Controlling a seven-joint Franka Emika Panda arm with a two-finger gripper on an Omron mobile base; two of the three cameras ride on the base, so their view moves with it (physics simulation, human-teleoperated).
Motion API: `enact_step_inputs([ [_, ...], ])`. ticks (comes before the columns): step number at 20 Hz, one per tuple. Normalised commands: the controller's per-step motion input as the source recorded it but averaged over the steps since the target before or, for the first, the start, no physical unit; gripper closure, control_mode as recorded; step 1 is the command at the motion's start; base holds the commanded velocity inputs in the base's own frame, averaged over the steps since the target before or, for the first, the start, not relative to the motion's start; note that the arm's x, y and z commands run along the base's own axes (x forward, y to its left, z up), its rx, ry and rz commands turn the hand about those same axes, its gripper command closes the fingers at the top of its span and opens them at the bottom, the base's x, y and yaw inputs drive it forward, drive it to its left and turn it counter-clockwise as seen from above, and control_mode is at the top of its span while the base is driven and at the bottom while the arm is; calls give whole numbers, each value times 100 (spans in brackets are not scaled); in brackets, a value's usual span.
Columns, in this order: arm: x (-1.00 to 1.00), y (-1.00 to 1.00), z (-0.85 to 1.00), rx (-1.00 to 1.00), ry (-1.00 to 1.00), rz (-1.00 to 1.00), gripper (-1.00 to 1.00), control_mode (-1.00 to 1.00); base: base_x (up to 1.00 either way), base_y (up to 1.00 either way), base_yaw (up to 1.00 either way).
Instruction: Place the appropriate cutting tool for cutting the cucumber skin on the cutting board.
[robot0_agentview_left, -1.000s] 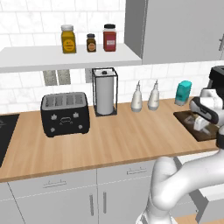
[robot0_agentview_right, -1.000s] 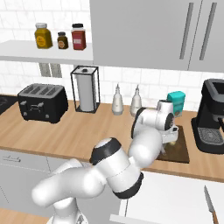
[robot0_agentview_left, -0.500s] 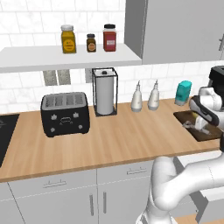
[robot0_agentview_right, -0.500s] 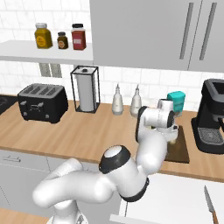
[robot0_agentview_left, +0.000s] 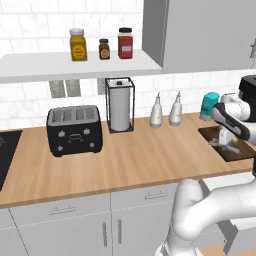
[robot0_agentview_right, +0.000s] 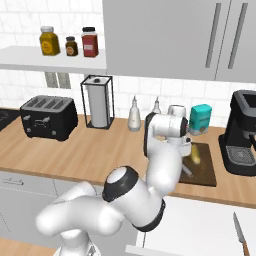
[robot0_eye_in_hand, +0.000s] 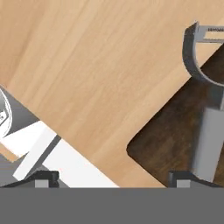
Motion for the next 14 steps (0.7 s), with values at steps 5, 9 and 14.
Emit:
enact_step_inputs([
  [5, -48, 84, 27, -2, 3, 2, -100, -100, 0, 0, 0],
  [9, -51, 87, 39, -2, 0, 1, -100, -100, 0, 0, 0],
  [14, -59, 75, 38, -3, 0, 0, -100, -100, 0, 0, 0],
])
